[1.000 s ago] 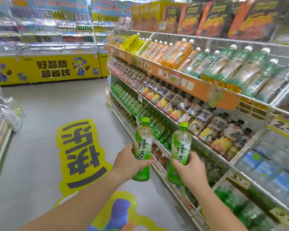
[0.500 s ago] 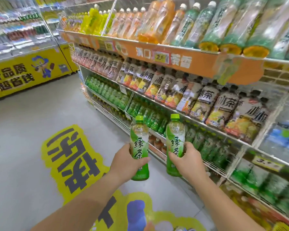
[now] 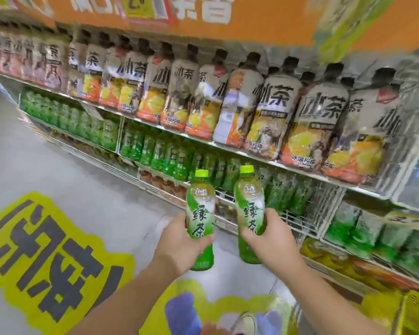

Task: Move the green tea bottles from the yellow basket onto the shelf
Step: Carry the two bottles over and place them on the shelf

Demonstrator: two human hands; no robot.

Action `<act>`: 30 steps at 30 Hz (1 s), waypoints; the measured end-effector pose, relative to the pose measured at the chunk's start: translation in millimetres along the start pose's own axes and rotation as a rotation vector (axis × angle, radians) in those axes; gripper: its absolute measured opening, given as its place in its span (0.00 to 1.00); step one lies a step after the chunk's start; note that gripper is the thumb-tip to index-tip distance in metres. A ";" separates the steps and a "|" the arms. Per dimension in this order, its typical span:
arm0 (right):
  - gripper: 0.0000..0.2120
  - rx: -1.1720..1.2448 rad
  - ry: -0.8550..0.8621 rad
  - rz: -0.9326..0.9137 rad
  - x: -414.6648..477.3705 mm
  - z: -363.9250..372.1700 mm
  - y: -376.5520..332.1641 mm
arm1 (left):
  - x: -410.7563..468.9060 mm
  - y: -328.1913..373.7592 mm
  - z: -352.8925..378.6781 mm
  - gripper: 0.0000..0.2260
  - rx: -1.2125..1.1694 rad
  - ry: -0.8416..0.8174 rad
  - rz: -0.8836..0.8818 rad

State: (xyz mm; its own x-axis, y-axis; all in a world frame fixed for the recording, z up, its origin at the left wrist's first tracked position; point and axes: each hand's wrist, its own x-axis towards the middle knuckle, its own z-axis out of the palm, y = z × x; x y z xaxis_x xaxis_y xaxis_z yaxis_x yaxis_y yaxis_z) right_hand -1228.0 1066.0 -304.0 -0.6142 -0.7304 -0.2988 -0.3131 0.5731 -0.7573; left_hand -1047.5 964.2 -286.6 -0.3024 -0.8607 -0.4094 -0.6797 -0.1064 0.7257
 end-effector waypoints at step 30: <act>0.06 0.202 0.489 0.278 197.7 -2.5 217.2 | 267.2 44.0 302.3 0.22 0.363 -0.353 0.386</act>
State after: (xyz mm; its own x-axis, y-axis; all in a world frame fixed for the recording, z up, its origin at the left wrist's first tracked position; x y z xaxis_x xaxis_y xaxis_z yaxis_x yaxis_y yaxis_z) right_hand -1419.2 1047.0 -526.2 -0.9306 -0.2798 -0.2362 0.0220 0.6011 -0.7988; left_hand -1360.2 880.0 -531.2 -0.7308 -0.5808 -0.3585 -0.6424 0.4076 0.6490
